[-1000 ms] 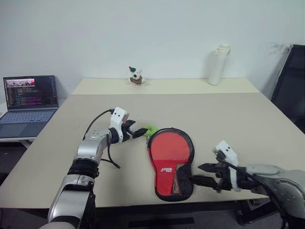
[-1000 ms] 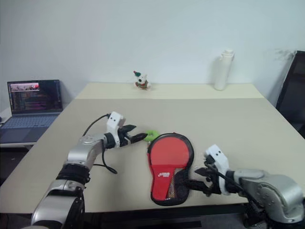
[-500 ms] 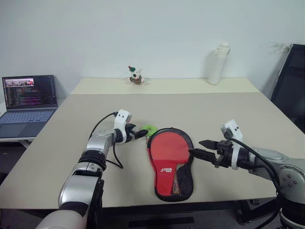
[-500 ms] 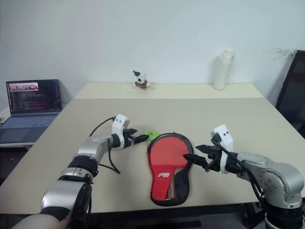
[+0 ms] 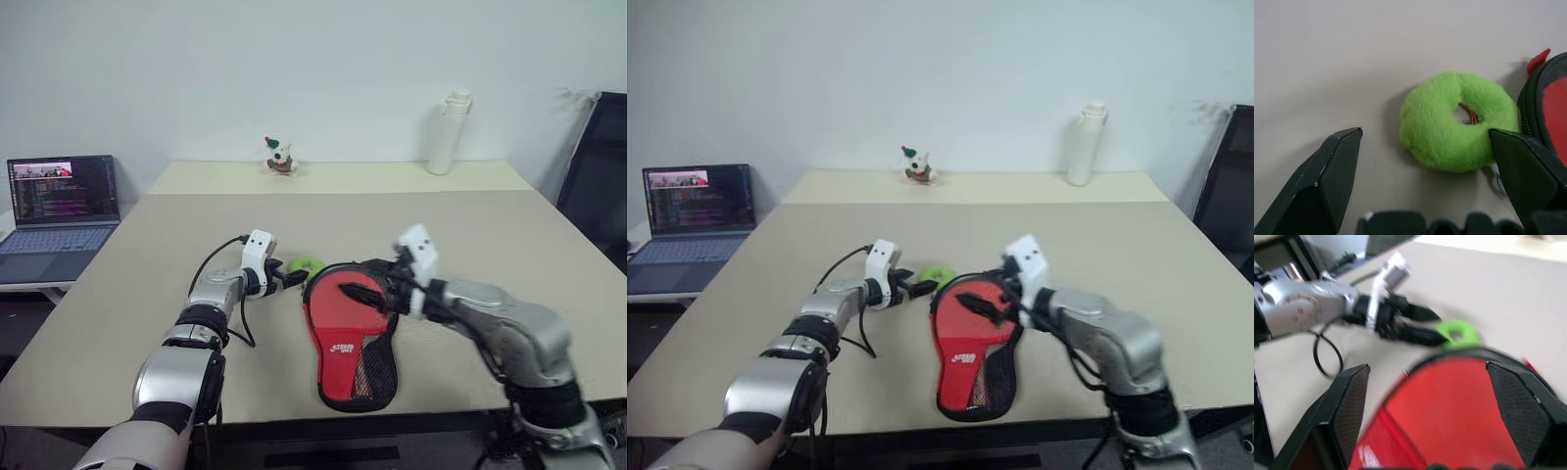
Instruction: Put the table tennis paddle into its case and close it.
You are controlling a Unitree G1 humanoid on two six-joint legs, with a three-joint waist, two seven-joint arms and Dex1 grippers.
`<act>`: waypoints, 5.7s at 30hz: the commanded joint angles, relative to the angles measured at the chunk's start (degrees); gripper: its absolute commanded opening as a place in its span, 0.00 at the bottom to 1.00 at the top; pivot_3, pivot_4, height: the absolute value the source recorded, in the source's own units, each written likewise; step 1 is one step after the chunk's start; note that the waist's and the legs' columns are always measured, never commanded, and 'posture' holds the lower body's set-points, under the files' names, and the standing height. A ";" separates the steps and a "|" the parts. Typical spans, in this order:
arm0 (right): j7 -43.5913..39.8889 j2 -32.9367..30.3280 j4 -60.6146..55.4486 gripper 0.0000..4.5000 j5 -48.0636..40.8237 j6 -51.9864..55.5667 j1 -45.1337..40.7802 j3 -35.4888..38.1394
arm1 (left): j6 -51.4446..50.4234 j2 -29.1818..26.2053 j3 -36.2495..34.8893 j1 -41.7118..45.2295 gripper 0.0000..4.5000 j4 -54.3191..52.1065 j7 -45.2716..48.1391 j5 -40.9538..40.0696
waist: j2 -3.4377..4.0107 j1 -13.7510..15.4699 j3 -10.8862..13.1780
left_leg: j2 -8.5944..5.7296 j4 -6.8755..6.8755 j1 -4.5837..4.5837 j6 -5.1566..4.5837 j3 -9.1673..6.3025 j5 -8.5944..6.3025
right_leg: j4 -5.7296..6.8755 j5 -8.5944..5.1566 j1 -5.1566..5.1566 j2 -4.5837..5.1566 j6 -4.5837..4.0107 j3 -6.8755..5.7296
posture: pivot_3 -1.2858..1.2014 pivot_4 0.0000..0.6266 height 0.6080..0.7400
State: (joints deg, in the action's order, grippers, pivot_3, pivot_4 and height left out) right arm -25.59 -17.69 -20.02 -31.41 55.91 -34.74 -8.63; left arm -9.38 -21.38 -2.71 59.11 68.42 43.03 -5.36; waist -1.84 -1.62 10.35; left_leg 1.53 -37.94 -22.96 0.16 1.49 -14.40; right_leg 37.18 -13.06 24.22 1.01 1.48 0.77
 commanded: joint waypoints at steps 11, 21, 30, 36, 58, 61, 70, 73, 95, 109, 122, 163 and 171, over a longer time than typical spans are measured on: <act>0.01 5.91 9.45 0.91 10.96 -7.51 -1.05 -9.80 | -2.30 0.09 -1.94 -0.90 0.39 -0.33 4.36 -0.42 | -0.05 0.05 -0.03 | -0.02 0.01 -0.05 0.00 -0.01 0.00 | -0.06 0.18 0.02 0.04 -0.25 -0.02 | 0.52 0.24 1.00; 0.61 6.92 8.61 0.91 12.37 -6.99 0.66 -9.76 | -1.48 0.86 -1.98 0.16 0.03 0.65 1.75 0.91 | -0.05 -0.01 -0.03 | 0.00 -0.01 -0.03 0.00 -0.02 0.00 | -0.01 0.17 0.02 0.03 -0.24 -0.01 | 0.52 0.24 1.00; 1.85 7.40 11.48 0.91 15.75 -7.10 1.25 -10.27 | -2.33 1.65 -3.76 1.19 0.01 -4.06 3.32 -1.72 | -0.05 0.04 -0.03 | -0.01 -0.02 -0.04 0.01 -0.01 0.00 | 0.00 0.18 0.02 0.03 -0.24 -0.01 | 0.52 0.24 1.00; 1.58 7.39 12.63 0.91 17.50 -7.03 2.67 -11.81 | -5.77 2.19 -4.90 0.95 0.01 -13.15 3.40 -4.44 | -0.05 0.03 -0.02 | -0.01 -0.02 -0.09 0.01 -0.02 0.00 | -0.01 0.19 0.06 0.03 -0.26 -0.01 | 0.52 0.24 1.00; 0.09 7.04 13.64 0.91 20.57 -8.65 5.91 -13.29 | -16.99 0.58 -3.33 -11.18 0.01 -36.86 0.13 -6.96 | -0.06 -0.09 -0.03 | 0.02 -0.03 0.02 0.02 -0.14 0.01 | 0.07 0.19 0.04 0.02 -0.27 0.07 | 0.52 0.24 1.00; 0.06 7.25 14.43 0.91 21.12 -8.99 5.91 -13.60 | -16.79 0.60 -2.98 -11.41 0.01 -36.86 -0.26 -6.89 | -0.06 -0.07 -0.03 | 0.01 -0.03 0.03 0.02 -0.13 0.01 | 0.06 0.19 0.03 0.03 -0.27 0.07 | 0.52 0.24 1.00; 0.99 6.80 18.97 0.91 24.14 -10.10 6.22 -13.96 | -10.83 2.65 -0.99 -5.09 0.01 -27.97 -1.34 -4.82 | -0.11 -0.03 -0.07 | 0.00 -0.04 0.06 0.02 -0.13 0.01 | 0.07 0.19 -0.01 0.02 -0.27 0.06 | 0.52 0.24 1.00; 1.08 6.55 20.21 0.91 25.07 -10.29 6.74 -13.93 | -7.68 3.38 -0.19 -1.90 0.01 -23.07 -0.80 -3.70 | -0.26 0.04 -0.16 | -0.03 -0.06 0.07 0.02 -0.07 0.01 | 0.05 0.16 -0.07 0.02 -0.22 0.01 | 0.52 0.24 1.00; -0.21 6.54 18.91 0.91 26.90 -7.94 10.90 -16.22 | 9.39 9.18 3.25 13.51 0.01 6.09 -10.42 8.13 | -0.47 0.26 -0.44 | -0.07 -0.06 0.09 0.02 -0.03 0.01 | 0.01 0.03 -0.15 0.05 0.02 -0.02 | 0.52 0.24 1.00; 0.21 6.27 13.67 0.91 26.84 -4.50 16.02 -17.82 | 12.70 15.17 3.34 20.33 0.01 9.05 -19.07 13.59 | -0.49 0.37 -0.50 | -0.07 -0.04 0.09 0.02 0.00 0.01 | -0.02 0.03 -0.15 0.04 0.05 -0.03 | 0.52 0.24 1.00; 1.97 6.12 5.36 0.91 26.54 0.19 23.63 -20.54 | 17.58 22.04 9.97 20.89 0.01 10.07 -22.99 23.53 | -0.50 0.98 -0.55 | -0.10 -0.03 0.06 0.03 0.05 0.00 | -0.11 0.02 -0.18 0.05 0.06 -0.06 | 0.52 0.24 1.00; 0.19 4.69 -1.52 0.91 23.37 3.26 21.07 -15.14 | 22.91 20.31 11.33 19.60 0.65 9.81 -11.74 27.22 | -0.39 1.18 -0.99 | -0.09 -0.04 0.13 0.10 0.05 -0.10 | -0.04 -0.08 -0.19 -0.02 0.14 -0.06 | 0.52 0.24 1.00; -4.63 4.31 -15.54 0.91 9.07 9.27 17.32 3.83 | 18.35 11.37 -5.85 18.35 0.65 4.96 7.24 6.82 | -0.38 1.15 -0.71 | -0.07 -0.04 -0.05 0.10 0.02 -0.10 | -0.08 0.04 -0.05 0.02 -0.06 -0.03 | 0.52 0.24 1.00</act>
State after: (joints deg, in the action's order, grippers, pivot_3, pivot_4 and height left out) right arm -29.37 -13.13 -31.58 -19.18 64.47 -16.28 -8.92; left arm 10.07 -9.19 -5.66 77.02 76.55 45.55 6.20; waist -2.22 -0.47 9.64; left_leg 1.47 -37.98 -23.01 0.26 1.50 -14.50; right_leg 37.12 -12.98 24.18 1.03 1.36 0.73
